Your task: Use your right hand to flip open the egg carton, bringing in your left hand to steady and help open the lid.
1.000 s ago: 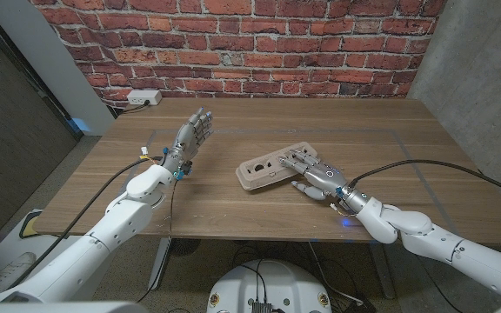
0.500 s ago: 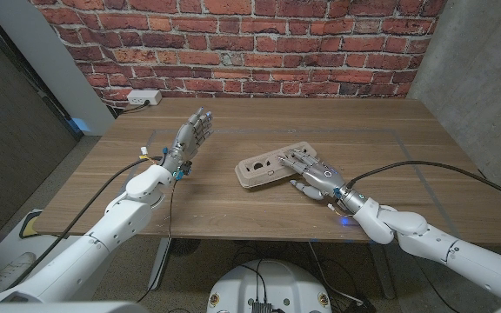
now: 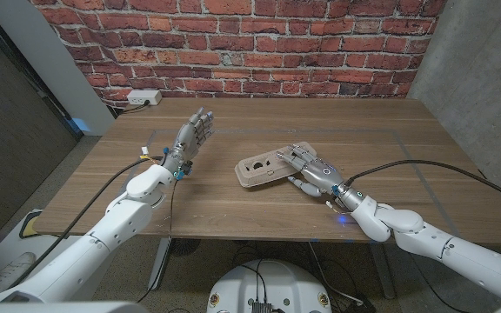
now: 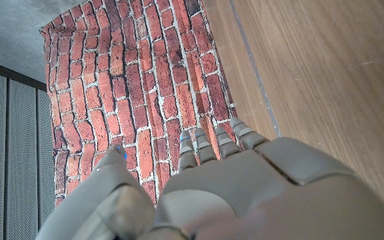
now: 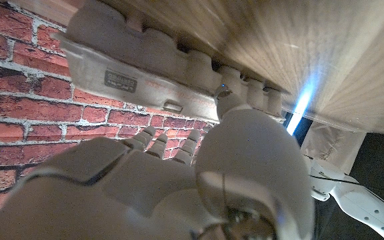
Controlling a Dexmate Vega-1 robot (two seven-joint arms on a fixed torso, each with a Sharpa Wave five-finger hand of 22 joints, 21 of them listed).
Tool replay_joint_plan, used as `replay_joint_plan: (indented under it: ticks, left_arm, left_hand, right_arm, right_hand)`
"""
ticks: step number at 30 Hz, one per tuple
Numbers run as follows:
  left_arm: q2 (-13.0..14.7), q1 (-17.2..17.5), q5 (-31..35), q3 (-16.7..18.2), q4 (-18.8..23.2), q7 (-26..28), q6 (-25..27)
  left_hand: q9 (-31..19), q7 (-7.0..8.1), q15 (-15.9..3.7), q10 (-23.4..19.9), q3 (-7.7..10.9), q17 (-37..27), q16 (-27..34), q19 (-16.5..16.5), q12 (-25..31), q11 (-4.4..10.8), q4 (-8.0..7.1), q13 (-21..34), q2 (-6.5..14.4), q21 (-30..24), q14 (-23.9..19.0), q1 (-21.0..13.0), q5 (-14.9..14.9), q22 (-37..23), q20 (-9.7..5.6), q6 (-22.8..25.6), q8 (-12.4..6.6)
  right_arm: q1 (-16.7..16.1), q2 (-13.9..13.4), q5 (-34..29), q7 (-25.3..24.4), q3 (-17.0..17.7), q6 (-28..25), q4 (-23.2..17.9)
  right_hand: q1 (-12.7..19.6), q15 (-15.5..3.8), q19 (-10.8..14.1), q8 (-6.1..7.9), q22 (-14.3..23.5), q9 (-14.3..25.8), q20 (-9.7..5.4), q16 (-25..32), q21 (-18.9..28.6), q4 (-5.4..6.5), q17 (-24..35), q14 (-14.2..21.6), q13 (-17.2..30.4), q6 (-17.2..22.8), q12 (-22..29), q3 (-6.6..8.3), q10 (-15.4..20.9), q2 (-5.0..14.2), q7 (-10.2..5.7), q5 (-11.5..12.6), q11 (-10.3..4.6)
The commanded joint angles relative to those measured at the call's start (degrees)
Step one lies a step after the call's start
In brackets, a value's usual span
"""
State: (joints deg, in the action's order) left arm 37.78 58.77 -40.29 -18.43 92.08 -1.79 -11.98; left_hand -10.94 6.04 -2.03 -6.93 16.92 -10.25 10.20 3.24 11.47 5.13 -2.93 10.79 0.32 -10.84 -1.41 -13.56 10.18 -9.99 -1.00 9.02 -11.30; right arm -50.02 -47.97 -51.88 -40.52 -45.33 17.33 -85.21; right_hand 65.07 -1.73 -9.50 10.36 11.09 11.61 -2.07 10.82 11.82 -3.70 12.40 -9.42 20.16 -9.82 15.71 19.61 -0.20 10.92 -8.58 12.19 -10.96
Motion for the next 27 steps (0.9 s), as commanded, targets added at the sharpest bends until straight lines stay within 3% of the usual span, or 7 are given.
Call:
replay_joint_plan:
  ticks: [1, 9, 19, 22, 27]
  left_arm:
    - [-0.1, 0.1, 0.2, -0.2, 0.2, 0.0, -0.3]
    - [0.3, 0.4, 0.3, 0.1, 0.9, 0.5, 0.0]
    - [-0.1, 0.1, 0.3, -0.3, 0.6, 0.3, -0.1]
    - [-0.1, 0.2, 0.2, -0.2, 0.7, 0.3, -0.1]
    - [-0.1, 0.4, 0.4, -0.1, 0.9, 0.6, -0.3]
  left_hand:
    - [-0.1, -0.12, -1.67, -0.4, 0.00, -0.1, 0.4, -0.1, 0.4, 0.08, -0.02, 0.1, 0.0, -0.4, 0.4, 0.2, 0.4, -0.2, 0.08, 0.6, -0.42]
    - [-0.1, -0.07, -1.71, -0.5, -0.03, -0.1, 0.4, -0.1, 0.4, 0.25, -0.04, 0.1, 0.1, -0.4, 0.4, 0.2, 0.4, -0.2, 0.08, 0.7, -0.43]
    - [-0.1, -0.15, -1.65, -0.5, -0.09, -0.1, 0.4, -0.1, 0.4, 0.31, -0.08, 0.1, 0.2, -0.4, 0.3, 0.3, 0.4, -0.2, 0.08, 0.8, -0.41]
    - [-0.1, -0.17, -1.68, -0.6, -0.11, -0.1, 0.4, -0.1, 0.4, 0.10, -0.10, 0.1, 0.2, -0.4, 0.3, 0.3, 0.4, -0.2, 0.08, 0.9, -0.43]
    - [-0.1, -0.19, -1.69, -0.6, -0.15, -0.1, 0.4, -0.1, 0.4, 0.30, -0.14, 0.1, 0.2, -0.4, 0.4, 0.4, 0.4, -0.2, 0.07, 0.9, -0.43]
  right_arm:
    - [1.9, 0.9, -0.9, -0.5, -1.9, 0.7, 2.3]
    - [3.0, 2.3, -1.2, -2.2, -3.2, 1.5, 4.6]
    - [3.8, 3.0, -0.6, -3.9, -4.2, 2.7, 6.3]
    - [4.1, 3.3, -0.2, -4.6, -4.3, 3.1, 6.8]
    - [4.3, 3.7, 0.5, -6.0, -4.3, 4.1, 7.2]
  right_hand:
    - [-0.2, -5.06, -0.6, 0.44, 0.3, 0.1, -2.05, 0.3, -0.3, 0.26, 0.4, -2.6, 0.6, -8.0, 0.7, 0.20, -0.7, 0.08, 0.36, -0.1, -0.51]
    - [0.3, -4.85, -1.2, 0.55, 0.3, 0.1, -2.08, 0.4, -0.4, 0.16, 0.6, -3.1, 1.6, -8.2, 1.4, 0.79, -1.3, 0.44, 0.26, 0.0, -0.54]
    - [1.7, -6.01, -1.2, 1.41, 0.5, 0.2, -2.09, 1.8, 0.3, 0.59, 1.7, -1.8, 5.3, -6.4, 6.2, 3.39, 2.4, 0.96, -0.10, 0.8, -1.20]
    - [2.0, -6.34, -1.2, 1.62, 0.6, 0.2, -2.11, 2.4, 0.5, 1.33, 2.4, -1.2, 6.8, -5.6, 8.0, 4.51, 3.5, 1.35, -0.36, 1.1, -1.26]
    - [2.0, -7.35, -0.5, 2.07, 0.9, 0.2, -2.24, 3.8, 1.3, 4.09, 4.1, 0.0, 10.0, -3.3, 11.5, 7.12, 4.7, 1.64, -0.88, 2.2, -1.26]
